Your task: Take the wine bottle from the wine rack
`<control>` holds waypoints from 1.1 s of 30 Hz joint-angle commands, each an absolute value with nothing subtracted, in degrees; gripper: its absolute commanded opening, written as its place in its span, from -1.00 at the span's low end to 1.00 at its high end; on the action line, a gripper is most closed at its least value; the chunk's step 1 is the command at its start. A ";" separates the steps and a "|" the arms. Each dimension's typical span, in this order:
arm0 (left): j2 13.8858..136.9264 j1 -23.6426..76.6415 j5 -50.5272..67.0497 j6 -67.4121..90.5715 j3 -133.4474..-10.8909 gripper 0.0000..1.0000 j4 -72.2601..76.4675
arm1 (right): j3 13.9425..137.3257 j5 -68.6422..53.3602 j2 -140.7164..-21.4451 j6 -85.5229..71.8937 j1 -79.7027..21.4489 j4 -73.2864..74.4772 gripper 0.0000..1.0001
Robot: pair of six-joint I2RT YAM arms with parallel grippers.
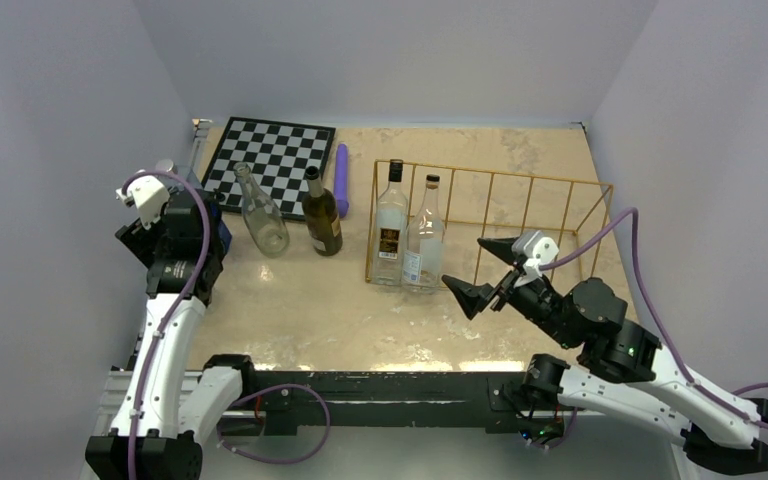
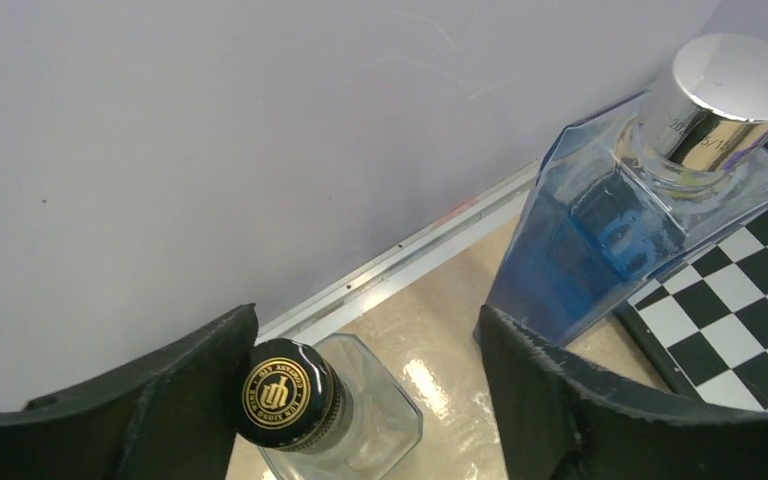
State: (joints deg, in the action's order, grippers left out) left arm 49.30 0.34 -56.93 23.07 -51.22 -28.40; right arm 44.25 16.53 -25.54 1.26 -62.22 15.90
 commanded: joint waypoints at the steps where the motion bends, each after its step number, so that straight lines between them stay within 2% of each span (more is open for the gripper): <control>1: 47.76 0.00 -57.22 23.65 -56.57 0.81 -28.88 | 47.63 20.09 -28.57 -3.15 -62.23 14.25 0.98; 10: 43.29 0.00 -47.99 25.56 -65.45 0.94 -35.04 | 49.48 27.54 -36.96 -10.43 -62.23 13.32 0.98; 15: 37.35 0.00 -26.63 23.73 -66.61 0.91 -32.94 | 53.04 33.31 -43.03 -4.00 -61.64 12.47 0.98; 19: 33.49 0.00 -2.14 24.73 -62.30 0.89 -27.14 | 55.45 34.66 -46.58 -0.46 -58.67 11.40 0.98; 25: 33.34 0.57 32.01 29.46 -54.49 0.85 -16.61 | 60.05 21.32 -53.46 -6.68 -46.63 17.22 0.97; 28: 34.63 5.03 37.32 27.65 -50.84 0.84 -14.25 | 61.34 19.57 -57.36 -7.39 -44.03 16.50 0.93; 33: 39.70 14.57 36.30 18.49 -49.62 0.84 -23.57 | 63.51 9.36 -63.32 -12.72 -37.46 14.64 0.75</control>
